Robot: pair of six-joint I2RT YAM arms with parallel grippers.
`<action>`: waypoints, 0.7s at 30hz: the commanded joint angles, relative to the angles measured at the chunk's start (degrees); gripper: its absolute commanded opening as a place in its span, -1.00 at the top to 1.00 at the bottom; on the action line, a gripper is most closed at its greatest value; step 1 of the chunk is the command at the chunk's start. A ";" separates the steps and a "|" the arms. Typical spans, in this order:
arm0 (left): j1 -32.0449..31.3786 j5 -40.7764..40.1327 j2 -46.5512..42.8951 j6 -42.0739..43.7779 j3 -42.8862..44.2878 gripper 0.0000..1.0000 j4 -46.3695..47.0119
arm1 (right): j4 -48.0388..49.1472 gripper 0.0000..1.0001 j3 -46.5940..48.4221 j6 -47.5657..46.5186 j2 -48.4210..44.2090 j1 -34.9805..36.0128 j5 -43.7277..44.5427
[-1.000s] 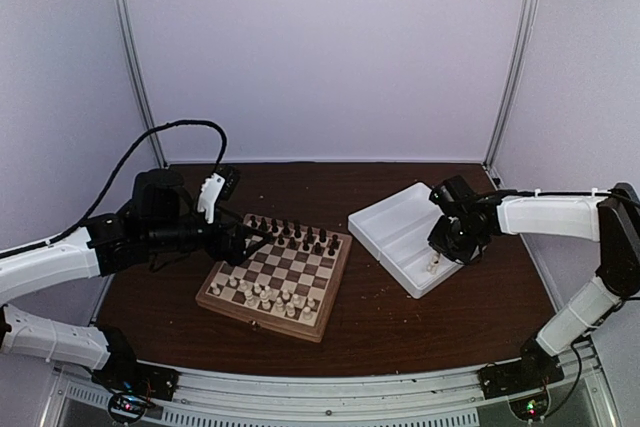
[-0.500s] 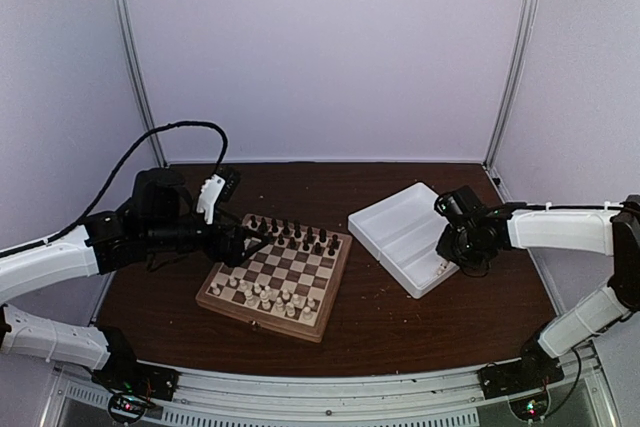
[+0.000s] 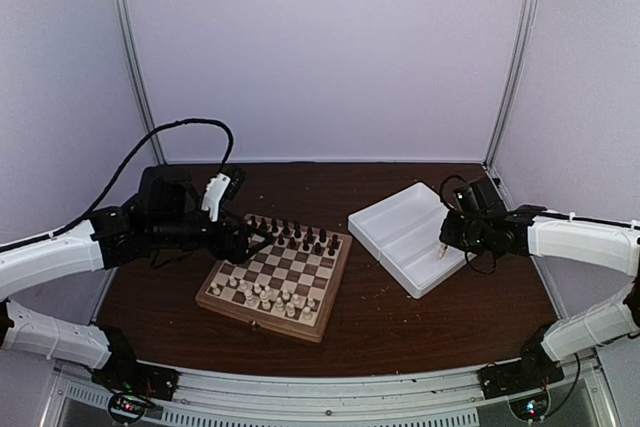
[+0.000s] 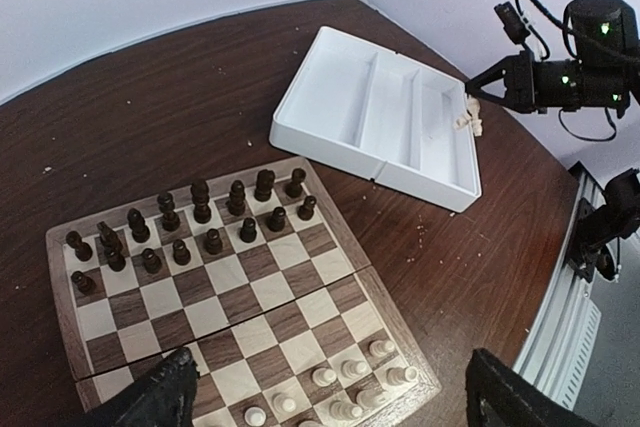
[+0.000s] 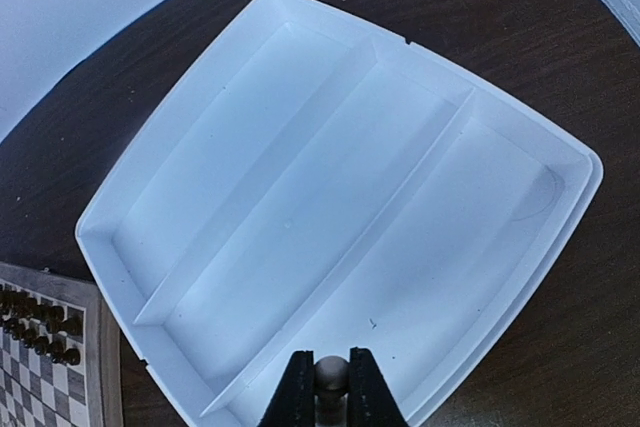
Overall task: Set up the chess pieces on the board
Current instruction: Pick up the chess piece from the storage box.
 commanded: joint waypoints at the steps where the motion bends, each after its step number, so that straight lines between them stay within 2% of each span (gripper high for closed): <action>1: 0.35 4.51 2.70 -0.61 2.89 -0.83 2.32 | 5.98 1.00 -2.45 -7.03 -3.24 0.24 -3.95; 6: 0.31 8.14 6.75 -1.70 5.50 -0.79 2.59 | 15.55 1.00 -5.89 -12.40 -6.18 0.28 -8.89; 16: 0.22 12.13 10.07 -3.86 6.45 -0.73 4.98 | 23.21 0.98 -10.04 -19.25 -12.46 0.20 -12.98; 21: -0.34 13.65 11.86 -4.16 6.90 -0.56 6.31 | 22.92 0.97 -10.28 -21.15 -15.48 0.22 -16.57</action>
